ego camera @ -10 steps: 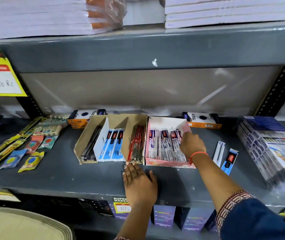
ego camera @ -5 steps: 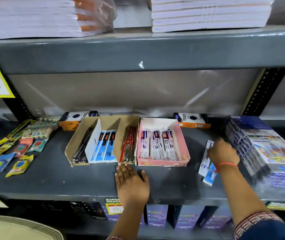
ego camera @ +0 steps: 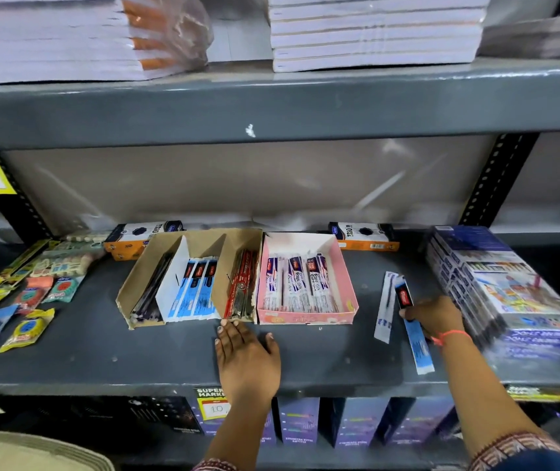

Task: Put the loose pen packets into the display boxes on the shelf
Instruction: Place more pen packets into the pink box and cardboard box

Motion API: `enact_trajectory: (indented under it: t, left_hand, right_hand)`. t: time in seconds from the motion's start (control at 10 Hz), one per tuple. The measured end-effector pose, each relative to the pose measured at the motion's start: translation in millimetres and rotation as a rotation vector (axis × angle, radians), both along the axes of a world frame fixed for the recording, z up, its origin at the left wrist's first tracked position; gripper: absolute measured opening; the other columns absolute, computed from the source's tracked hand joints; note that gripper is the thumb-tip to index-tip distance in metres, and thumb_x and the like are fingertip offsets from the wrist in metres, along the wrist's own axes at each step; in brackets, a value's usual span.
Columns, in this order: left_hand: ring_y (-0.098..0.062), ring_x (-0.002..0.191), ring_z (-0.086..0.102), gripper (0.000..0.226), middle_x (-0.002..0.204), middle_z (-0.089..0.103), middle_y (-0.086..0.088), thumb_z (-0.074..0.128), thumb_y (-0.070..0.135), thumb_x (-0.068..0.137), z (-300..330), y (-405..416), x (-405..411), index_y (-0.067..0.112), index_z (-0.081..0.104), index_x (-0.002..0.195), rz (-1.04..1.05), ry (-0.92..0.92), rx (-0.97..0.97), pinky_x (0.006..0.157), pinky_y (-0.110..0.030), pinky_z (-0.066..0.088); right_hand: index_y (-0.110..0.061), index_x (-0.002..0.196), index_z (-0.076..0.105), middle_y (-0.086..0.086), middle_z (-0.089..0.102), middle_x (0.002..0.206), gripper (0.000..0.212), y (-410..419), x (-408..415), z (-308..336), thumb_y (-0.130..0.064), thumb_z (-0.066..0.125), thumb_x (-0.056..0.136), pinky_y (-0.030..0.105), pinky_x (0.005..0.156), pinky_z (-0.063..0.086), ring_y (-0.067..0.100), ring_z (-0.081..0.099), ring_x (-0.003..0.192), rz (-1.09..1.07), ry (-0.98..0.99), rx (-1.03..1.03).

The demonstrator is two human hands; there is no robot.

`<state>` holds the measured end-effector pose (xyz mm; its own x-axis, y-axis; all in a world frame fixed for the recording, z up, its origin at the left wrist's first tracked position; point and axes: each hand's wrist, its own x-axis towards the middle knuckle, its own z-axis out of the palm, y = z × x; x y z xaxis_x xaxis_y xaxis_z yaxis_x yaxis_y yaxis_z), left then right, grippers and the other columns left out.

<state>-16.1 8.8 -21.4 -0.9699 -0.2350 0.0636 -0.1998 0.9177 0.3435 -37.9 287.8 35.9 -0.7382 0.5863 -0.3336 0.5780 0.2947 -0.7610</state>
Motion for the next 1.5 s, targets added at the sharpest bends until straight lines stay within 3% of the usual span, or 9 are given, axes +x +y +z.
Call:
enact_trajectory:
  t: [0.1, 0.2, 0.3, 0.5, 0.8, 1.0, 1.4, 1.5]
  left_hand:
    - [-0.03, 0.144, 0.009, 0.069, 0.155, 0.011, -0.023, 0.025, 0.042, 0.095, 0, 0, 0, -0.004, 0.005, 0.143, 0.006, -0.003, -0.004, 0.118, -0.036, 0.003]
    - [-0.03, 0.144, 0.009, 0.069, 0.155, 0.01, -0.023, 0.025, 0.042, 0.096, 0, 0, 0, -0.004, 0.005, 0.143, 0.007, -0.006, -0.008, 0.118, -0.036, 0.003]
    - [-0.03, 0.144, 0.01, 0.069, 0.155, 0.011, -0.023, 0.024, 0.043, 0.095, 1, 0, 0, -0.004, 0.004, 0.143, 0.006, -0.006, -0.012, 0.118, -0.036, 0.003]
    - [-0.03, 0.144, 0.009, 0.07, 0.155, 0.01, -0.022, 0.024, 0.043, 0.096, 2, 1, 0, -0.004, 0.003, 0.143, 0.007, -0.017, -0.025, 0.118, -0.036, 0.003]
    - [-0.03, 0.144, 0.008, 0.069, 0.155, 0.01, -0.021, 0.023, 0.044, 0.095, 2, 1, 0, -0.002, 0.005, 0.143, 0.011, -0.02, -0.022, 0.118, -0.036, 0.003]
    - [-0.027, 0.145, 0.006, 0.07, 0.156, 0.008, -0.018, 0.027, 0.044, 0.095, 5, -6, 2, -0.001, 0.003, 0.144, -0.006, -0.024, 0.016, 0.118, -0.034, 0.001]
    - [-0.029, 0.144, 0.011, 0.065, 0.155, 0.011, -0.021, 0.026, 0.04, 0.098, 20, -115, 8, -0.004, 0.008, 0.143, 0.088, -0.096, -0.036, 0.118, -0.036, 0.007]
    - [-0.029, 0.143, 0.013, 0.065, 0.155, 0.012, -0.02, 0.025, 0.039, 0.098, 16, -139, 3, -0.003, 0.007, 0.143, 0.087, -0.087, -0.034, 0.118, -0.036, 0.009]
  right_hand:
    - [-0.006, 0.06, 0.055, 0.013, 0.054, 0.059, 0.024, -3, 6, 6, 0.002, 0.068, 0.077, 0.015, 0.036, 0.034, 0.011, 0.046, 0.032, 0.004, 0.247, -0.299]
    - [-0.008, 0.061, 0.058, -0.002, 0.058, 0.041, 0.022, -17, 8, 24, 0.001, 0.066, 0.08, 0.013, 0.034, 0.031, 0.01, 0.042, 0.035, 0.034, 0.377, -0.455]
    - [-0.012, 0.064, 0.062, -0.007, 0.061, 0.037, 0.021, -29, 7, 42, -0.001, 0.064, 0.082, 0.012, 0.035, 0.039, 0.012, 0.042, 0.047, 0.068, 0.429, -0.531]
    - [-0.006, 0.072, 0.066, -0.004, 0.071, 0.05, 0.029, -56, 16, 66, 0.013, 0.05, 0.086, 0.011, 0.047, 0.054, 0.004, 0.066, 0.049, 0.28, 0.484, -0.761]
    - [-0.009, 0.074, 0.072, -0.004, 0.072, 0.054, 0.018, -105, 20, 71, 0.007, 0.065, 0.078, 0.01, 0.045, 0.05, 0.001, 0.06, 0.044, 0.409, 0.562, -0.75]
    - [-0.016, 0.063, 0.075, -0.006, 0.073, 0.055, 0.029, -119, 19, 70, 0.007, 0.063, 0.079, 0.009, 0.047, 0.051, -0.001, 0.063, 0.045, 0.49, 0.529, -0.773]
    - [-0.014, 0.071, 0.062, -0.01, 0.067, 0.044, 0.029, -217, -8, 70, 0.013, 0.057, 0.082, 0.01, 0.044, 0.051, -0.001, 0.063, 0.041, 0.521, 0.43, -0.729]
    - [-0.014, 0.071, 0.059, -0.007, 0.068, 0.053, 0.028, -243, -21, 70, 0.012, 0.059, 0.081, 0.01, 0.045, 0.051, 0.003, 0.063, 0.048, 0.5, 0.408, -0.683]
